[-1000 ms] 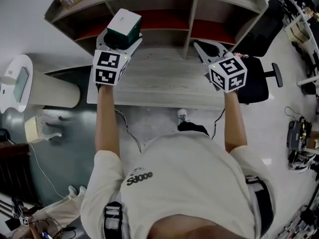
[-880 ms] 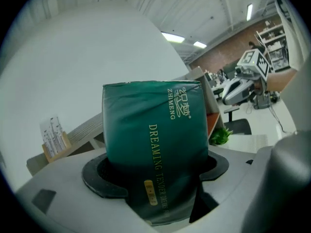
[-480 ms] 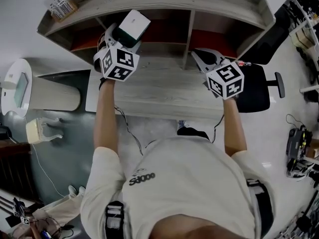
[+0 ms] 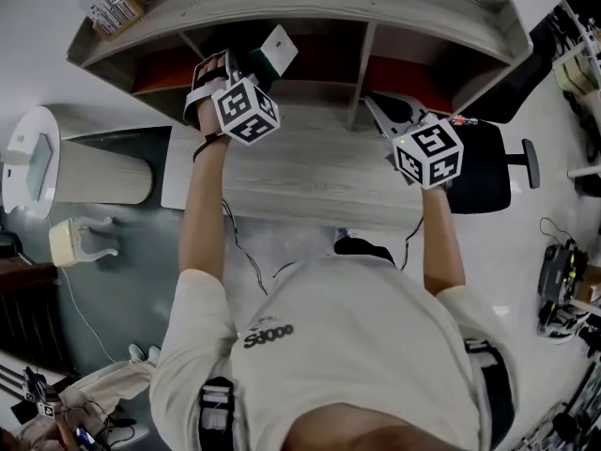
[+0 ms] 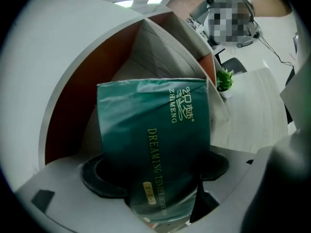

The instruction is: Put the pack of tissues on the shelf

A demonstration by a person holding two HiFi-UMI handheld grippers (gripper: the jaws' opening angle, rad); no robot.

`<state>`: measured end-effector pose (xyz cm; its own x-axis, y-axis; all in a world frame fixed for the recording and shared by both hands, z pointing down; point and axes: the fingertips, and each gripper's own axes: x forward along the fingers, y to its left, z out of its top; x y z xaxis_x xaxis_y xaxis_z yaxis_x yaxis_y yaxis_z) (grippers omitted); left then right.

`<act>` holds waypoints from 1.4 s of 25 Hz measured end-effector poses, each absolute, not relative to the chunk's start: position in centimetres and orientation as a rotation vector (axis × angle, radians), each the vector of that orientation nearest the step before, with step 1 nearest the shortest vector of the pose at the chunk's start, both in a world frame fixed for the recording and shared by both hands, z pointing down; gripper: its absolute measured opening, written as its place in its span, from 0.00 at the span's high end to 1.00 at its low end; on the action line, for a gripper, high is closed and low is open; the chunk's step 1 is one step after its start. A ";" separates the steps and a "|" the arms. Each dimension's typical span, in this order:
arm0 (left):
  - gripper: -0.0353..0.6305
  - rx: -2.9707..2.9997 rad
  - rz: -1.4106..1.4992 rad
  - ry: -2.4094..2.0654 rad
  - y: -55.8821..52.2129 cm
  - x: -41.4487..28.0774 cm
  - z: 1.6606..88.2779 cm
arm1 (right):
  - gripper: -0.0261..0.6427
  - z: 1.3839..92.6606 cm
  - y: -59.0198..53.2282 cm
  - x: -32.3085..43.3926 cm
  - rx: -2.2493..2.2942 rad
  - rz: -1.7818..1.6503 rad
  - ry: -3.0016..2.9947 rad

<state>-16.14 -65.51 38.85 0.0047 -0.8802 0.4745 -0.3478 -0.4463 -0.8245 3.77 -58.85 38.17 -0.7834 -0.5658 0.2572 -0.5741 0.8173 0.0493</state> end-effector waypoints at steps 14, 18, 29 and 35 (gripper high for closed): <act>0.24 -1.991 -1.659 0.848 -63.4 -12.6 43.7 | 0.97 39.4 -58.3 6.0 0.950 0.162 -2.746; 0.22 -2.138 -1.569 0.836 -62.5 -12.3 43.3 | 0.97 39.7 -58.1 6.0 0.954 0.181 -2.748; 0.26 -2.449 -1.289 0.963 -62.3 -11.8 40.6 | 0.96 39.9 -57.8 5.5 0.925 0.213 -2.768; 0.26 -2.447 -1.353 1.033 -64.8 -11.9 40.6 | 0.97 40.2 -57.8 5.9 0.947 0.229 -2.762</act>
